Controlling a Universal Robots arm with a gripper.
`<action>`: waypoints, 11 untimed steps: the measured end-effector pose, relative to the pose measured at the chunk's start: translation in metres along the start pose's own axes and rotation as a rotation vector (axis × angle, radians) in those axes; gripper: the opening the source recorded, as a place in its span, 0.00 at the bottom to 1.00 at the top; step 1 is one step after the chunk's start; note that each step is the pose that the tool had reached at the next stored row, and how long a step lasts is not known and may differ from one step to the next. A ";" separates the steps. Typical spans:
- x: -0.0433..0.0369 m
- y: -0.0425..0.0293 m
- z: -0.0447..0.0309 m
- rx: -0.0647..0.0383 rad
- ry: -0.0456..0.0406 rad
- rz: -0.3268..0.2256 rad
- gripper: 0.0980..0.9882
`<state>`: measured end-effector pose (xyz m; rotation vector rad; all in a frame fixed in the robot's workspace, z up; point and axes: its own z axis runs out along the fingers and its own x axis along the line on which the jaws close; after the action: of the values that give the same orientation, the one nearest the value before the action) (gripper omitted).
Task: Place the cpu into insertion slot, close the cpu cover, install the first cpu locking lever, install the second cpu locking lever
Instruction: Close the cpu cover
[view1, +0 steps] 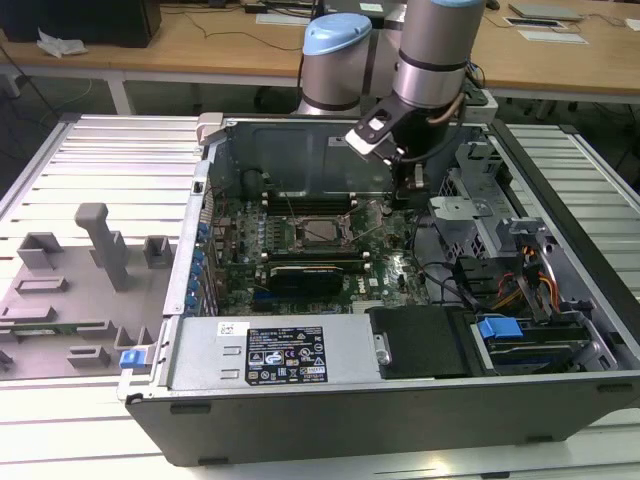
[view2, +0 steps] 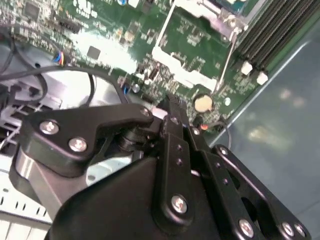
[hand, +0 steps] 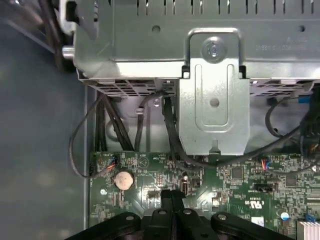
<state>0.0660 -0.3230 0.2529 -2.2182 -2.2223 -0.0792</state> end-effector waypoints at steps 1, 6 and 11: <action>0.0000 0.0003 0.0017 0.003 0.0001 0.000 0.01; -0.0004 0.0003 0.0123 0.016 0.0000 0.001 0.01; -0.0005 0.0001 0.0161 0.019 -0.0001 0.001 0.01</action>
<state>0.0667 -0.3229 0.2368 -2.2093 -2.2127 -0.0574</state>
